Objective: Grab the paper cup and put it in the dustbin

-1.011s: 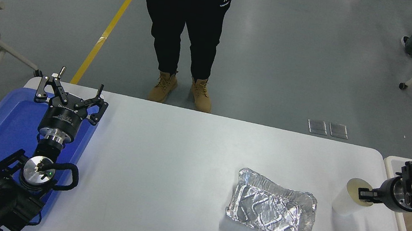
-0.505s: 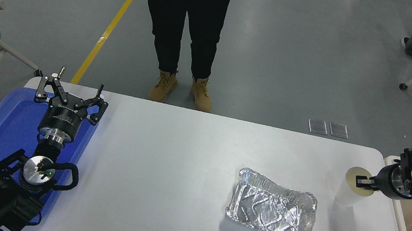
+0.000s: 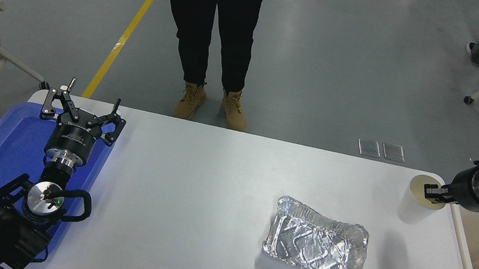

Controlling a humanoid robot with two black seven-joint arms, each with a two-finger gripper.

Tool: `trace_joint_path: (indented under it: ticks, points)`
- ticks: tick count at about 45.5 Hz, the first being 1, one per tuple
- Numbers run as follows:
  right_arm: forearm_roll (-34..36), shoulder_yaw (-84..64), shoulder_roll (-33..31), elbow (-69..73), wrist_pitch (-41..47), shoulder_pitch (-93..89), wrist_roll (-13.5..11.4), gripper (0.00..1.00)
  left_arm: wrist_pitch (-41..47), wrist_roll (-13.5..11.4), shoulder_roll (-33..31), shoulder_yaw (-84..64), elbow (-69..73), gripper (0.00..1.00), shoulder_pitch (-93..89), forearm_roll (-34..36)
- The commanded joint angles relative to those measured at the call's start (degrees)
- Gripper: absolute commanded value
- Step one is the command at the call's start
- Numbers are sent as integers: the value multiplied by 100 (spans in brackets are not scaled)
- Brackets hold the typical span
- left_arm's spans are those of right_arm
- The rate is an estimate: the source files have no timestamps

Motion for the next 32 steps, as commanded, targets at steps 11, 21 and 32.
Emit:
trace_joint_path:
  ticks: [11,21,32]
  points:
    - [34,-1137,-560,1332,437,2156,-2,0,-2,1,0,-2,0,100,8,1]
    - [280,-1691,-569,1772,674,3150,-2,0,-2,1,0,-2,0,100,8,1]
    - [280,-2078,-569,2124,938,4090,-20,0,-2,1,0,-2,0,100,8,1]
